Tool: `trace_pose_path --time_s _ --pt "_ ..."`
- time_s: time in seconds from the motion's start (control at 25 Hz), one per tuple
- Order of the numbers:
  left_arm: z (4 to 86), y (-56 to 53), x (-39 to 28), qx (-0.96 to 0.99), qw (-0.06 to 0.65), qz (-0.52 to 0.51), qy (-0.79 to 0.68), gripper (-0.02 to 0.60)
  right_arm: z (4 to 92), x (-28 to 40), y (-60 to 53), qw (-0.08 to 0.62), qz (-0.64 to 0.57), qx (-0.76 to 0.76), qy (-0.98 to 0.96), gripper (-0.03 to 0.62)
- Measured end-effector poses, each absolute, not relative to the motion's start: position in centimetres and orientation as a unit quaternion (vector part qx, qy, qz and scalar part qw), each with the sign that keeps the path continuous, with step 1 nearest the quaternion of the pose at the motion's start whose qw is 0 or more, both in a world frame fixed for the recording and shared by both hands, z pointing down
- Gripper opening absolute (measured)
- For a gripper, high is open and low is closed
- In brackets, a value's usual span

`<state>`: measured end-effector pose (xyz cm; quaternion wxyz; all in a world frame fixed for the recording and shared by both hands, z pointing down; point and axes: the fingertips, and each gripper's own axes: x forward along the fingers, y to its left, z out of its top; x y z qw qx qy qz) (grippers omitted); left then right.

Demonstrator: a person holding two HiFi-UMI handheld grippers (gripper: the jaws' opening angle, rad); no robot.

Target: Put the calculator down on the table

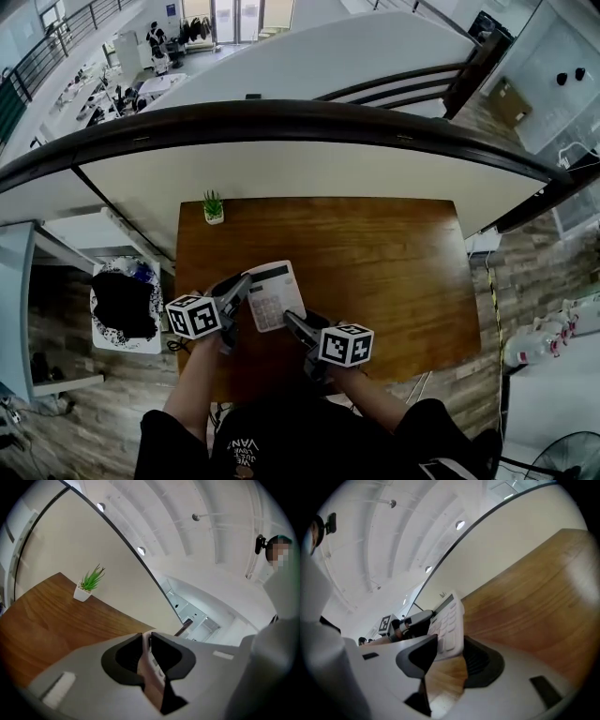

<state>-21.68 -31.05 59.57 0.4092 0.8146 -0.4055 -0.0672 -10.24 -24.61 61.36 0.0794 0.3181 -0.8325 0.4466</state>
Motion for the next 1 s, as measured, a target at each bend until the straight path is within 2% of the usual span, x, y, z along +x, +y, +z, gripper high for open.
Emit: trace_pose_path --time_s 0.52,1.0 --pt "63.3 -38.4 -22.3 0.842 0.393 -0.012 -0.371 0.054 65.4 -12.1 -30.6 0.088 0.443 0.358 -0.817 0.166" --pt "65.9 -43.3 -23.2 0.843 0.38 -0.006 -0.38 0.054 68.0 -13.2 -35.3 0.111 0.43 0.383 -0.81 0.166"
